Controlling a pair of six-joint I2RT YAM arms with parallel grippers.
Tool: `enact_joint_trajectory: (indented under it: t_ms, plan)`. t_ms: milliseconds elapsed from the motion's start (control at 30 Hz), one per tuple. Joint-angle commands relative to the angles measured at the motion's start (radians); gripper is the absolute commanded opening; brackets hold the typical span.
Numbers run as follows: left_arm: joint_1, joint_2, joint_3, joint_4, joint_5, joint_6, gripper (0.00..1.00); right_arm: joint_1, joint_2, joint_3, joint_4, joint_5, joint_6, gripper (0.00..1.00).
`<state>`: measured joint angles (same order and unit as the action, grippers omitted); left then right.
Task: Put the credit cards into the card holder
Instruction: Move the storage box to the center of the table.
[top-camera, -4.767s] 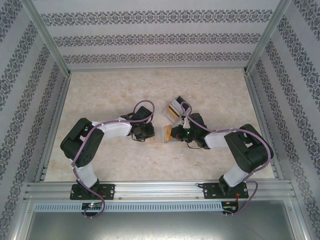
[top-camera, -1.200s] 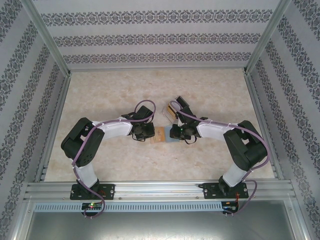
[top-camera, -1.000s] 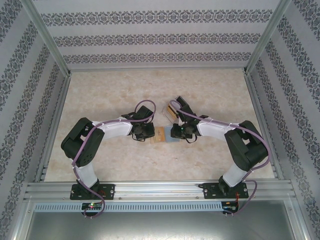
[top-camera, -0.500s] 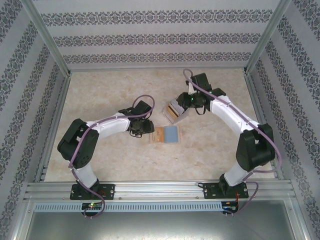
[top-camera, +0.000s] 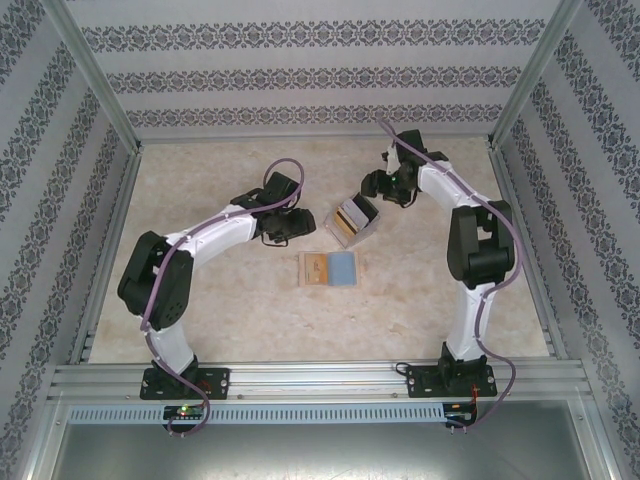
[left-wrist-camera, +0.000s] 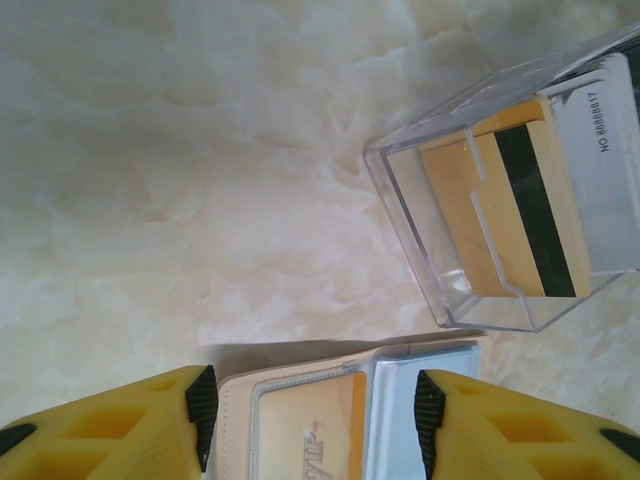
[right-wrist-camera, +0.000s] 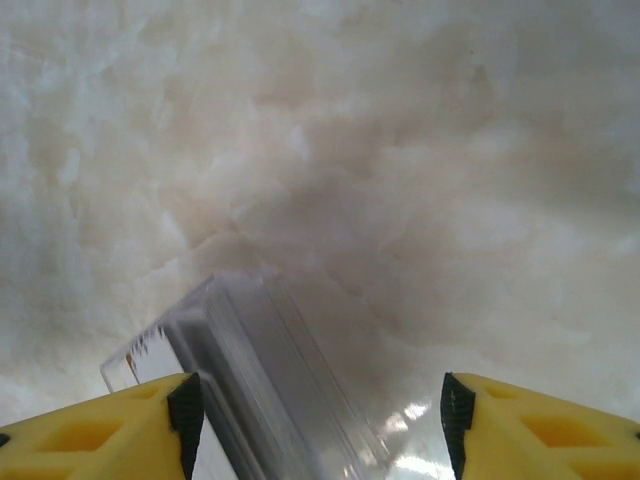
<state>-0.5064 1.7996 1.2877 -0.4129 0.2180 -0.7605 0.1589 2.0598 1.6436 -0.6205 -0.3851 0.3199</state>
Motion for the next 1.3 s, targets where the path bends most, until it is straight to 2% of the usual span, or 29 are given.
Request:
enact_joint_trajectory:
  t_ms: [0,133,433,600,667,867,967,1100,1200,1267]
  plan:
    - [0.027,0.045,0.041,0.040,0.067,-0.012,0.59,0.009,0.043,0.055,-0.002,-0.154,0.038,0.66]
    - [0.047,0.091,0.070,0.061,0.113,-0.031,0.61,0.013,0.065,0.045,0.022,-0.262,0.068,0.65]
    - [0.072,0.202,0.166,0.071,0.189,-0.063,0.65,0.057,-0.013,-0.078,0.105,-0.376,0.117,0.62]
    - [0.073,0.241,0.203,0.056,0.191,-0.080,0.64,0.082,-0.057,-0.134,0.124,-0.361,0.153,0.62]
    - [0.074,0.245,0.198,0.058,0.185,-0.092,0.61,0.088,-0.075,-0.134,0.107,-0.323,0.146,0.62]
    - [0.074,0.228,0.164,0.070,0.179,-0.110,0.56,0.094,-0.164,-0.095,-0.017,-0.003,0.033,0.61]
    - [0.072,0.211,0.137,0.087,0.178,-0.115,0.50,0.105,-0.192,-0.087,-0.024,0.025,-0.018,0.55]
    - [0.072,0.212,0.101,0.114,0.185,-0.137,0.46,0.162,-0.189,-0.050,-0.069,0.054,-0.101,0.46]
    - [0.070,0.211,0.080,0.131,0.180,-0.148,0.44,0.219,-0.171,-0.032,-0.097,0.122,-0.146,0.41]
    - [0.069,0.216,0.074,0.140,0.182,-0.155,0.44,0.244,-0.155,-0.025,-0.107,0.152,-0.159,0.40]
